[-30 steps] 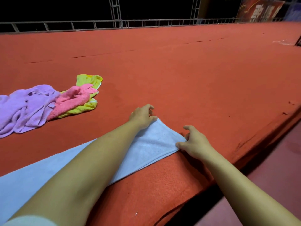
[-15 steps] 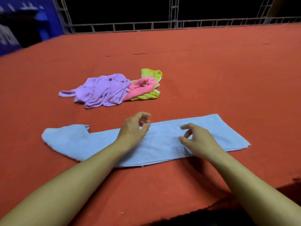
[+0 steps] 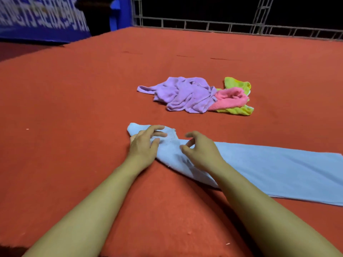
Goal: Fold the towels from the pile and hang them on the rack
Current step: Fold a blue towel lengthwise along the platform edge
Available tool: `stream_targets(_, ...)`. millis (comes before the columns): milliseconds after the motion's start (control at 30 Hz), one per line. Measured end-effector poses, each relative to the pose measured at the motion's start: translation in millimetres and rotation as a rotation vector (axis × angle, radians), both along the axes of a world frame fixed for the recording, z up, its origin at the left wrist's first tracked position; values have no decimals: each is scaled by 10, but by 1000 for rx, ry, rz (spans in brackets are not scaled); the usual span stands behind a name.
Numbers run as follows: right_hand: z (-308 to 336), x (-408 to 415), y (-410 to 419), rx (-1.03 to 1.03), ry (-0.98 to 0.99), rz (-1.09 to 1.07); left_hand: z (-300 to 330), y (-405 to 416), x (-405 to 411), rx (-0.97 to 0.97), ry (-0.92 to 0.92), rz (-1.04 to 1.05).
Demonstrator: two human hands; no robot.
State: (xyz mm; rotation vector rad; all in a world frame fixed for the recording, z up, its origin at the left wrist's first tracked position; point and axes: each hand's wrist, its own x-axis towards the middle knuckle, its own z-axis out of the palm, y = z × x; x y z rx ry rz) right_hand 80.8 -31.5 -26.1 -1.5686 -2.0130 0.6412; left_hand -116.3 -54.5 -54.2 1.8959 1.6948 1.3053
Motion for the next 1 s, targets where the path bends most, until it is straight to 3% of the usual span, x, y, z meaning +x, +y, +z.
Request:
stream_targets(200, -61, -383, 283, 25, -6, -59, 73, -24, -115, 70, -237, -4)
stream_targets(333, -107, -539, 450, -35, -22, -75, 98, -46, -152, 76, -289, 49)
stream_targets(467, -90, -681, 475, -12, 43, -76, 166, -38, -190, 0, -364, 176)
stream_targets(533, -28, -753, 424, 13, 137, -52, 191, -16, -227, -87, -487, 214)
stream_targets(633, 71, -853, 212, 120, 224, 101, 272, -78, -266, -246, -736, 234)
stream_targets(767, 82, -979, -337, 244, 41, 442, 447, -499, -386, -338, -903, 262)
stream_targets(933, -66, -926, -965, 246, -204, 750, 354, -920, -660, -485, -803, 263)
stream_targets(1000, -24, -876, -1019, 222, -141, 795, 296, -961, -745, -527, -775, 267)
